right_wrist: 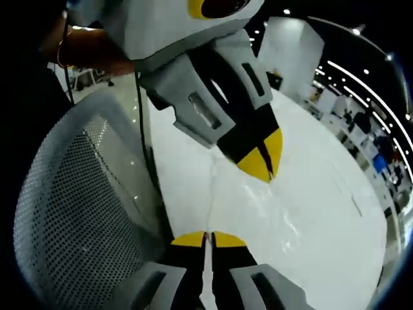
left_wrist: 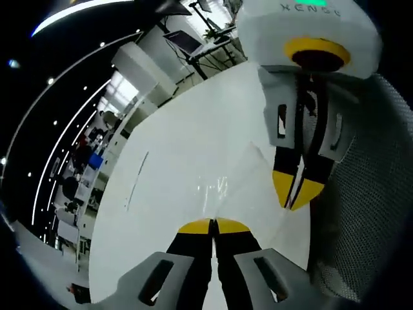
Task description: Open the resealable bag by pulling the two sides of the seal apart until the entire bag opening is separated and visibly accessible.
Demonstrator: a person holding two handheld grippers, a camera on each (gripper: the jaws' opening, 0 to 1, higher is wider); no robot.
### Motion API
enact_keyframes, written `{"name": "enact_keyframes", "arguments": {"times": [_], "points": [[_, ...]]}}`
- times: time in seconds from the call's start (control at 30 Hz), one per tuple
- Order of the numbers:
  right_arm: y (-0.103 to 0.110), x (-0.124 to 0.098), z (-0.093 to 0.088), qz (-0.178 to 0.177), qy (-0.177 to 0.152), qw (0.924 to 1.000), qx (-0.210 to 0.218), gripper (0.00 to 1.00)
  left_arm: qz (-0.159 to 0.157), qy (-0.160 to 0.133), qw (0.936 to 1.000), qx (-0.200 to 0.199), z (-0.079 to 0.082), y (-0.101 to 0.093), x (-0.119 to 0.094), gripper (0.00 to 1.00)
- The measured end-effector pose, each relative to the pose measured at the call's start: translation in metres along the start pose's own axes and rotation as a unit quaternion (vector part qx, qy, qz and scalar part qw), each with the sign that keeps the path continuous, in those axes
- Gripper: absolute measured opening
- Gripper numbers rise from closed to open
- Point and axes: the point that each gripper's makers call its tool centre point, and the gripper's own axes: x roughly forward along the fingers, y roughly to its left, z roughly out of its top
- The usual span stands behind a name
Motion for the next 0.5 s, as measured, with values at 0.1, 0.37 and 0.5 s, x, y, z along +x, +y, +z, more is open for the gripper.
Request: {"name": "enact_keyframes", "arguments": {"times": [0.1,0.37,0.5], "points": [[0.000,-0.004,-0.001,0.003,-0.008,0.9998,0.018,0.00,0.000,0.009,1.0000,0.000,-0.007,-0.001,0.005,0.00],[-0.009,-0.024,-0.003,-0.018,-0.045,0.9948,0.090,0.08,-0.006,0.027,0.9993,-0.024,-0.025,0.002,0.017,0.00],[-0.018,-0.034,-0.001,-0.036,-0.068,0.9889,0.127,0.15,-0.003,0.039,0.9987,-0.032,-0.034,0.006,0.024,0.00]]}}
